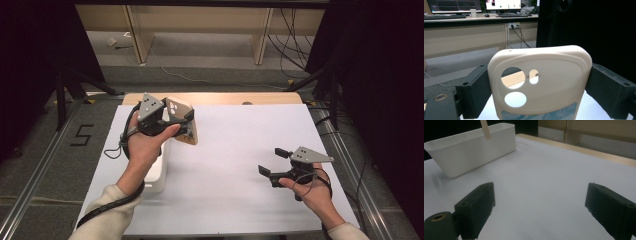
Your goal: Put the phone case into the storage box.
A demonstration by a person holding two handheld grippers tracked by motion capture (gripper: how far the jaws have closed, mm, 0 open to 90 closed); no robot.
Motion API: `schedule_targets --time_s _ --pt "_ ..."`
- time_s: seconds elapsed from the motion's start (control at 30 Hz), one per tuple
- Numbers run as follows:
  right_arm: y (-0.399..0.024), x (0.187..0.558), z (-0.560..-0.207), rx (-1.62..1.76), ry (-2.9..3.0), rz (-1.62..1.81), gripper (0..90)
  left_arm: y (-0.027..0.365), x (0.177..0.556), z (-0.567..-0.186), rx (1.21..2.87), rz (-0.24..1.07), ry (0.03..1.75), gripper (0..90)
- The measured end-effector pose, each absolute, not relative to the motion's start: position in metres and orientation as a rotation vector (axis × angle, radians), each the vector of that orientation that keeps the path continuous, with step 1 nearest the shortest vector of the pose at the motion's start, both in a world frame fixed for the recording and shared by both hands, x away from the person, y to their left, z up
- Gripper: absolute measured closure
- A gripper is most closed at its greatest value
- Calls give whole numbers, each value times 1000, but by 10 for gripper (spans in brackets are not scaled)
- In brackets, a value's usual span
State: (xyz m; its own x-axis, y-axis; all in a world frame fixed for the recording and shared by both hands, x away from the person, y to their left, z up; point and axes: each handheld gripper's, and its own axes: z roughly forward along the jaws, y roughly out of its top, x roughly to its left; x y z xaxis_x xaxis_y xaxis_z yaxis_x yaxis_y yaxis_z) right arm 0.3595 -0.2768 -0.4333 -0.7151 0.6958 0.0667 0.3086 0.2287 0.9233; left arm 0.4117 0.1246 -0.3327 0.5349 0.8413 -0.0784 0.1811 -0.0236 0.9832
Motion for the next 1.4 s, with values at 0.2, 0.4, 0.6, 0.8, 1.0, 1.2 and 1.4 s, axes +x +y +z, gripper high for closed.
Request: schedule_targets --time_s 0.2,0.4,0.6,0.8,1.0,1.2,1.4 --pt "-277 360 -434 931 2149 1484 103 128 413 -331 1527 673 917 109" --pt "-276 360 -434 931 2149 1485 103 131 413 -330 1523 682 922 109" --pt "-277 360 -434 930 2148 1486 103 135 414 -329 1515 687 934 110" --pt "-277 360 -434 931 2147 1485 103 139 415 -329 1513 693 941 109" --pt "-277 360 -434 931 2148 1485 103 143 416 -329 1508 700 949 110" --pt "-277 360 -433 931 2149 1485 103 146 416 -328 1501 707 956 110" --pt "-277 360 -433 934 2147 1486 103 149 417 -327 1501 713 962 110"
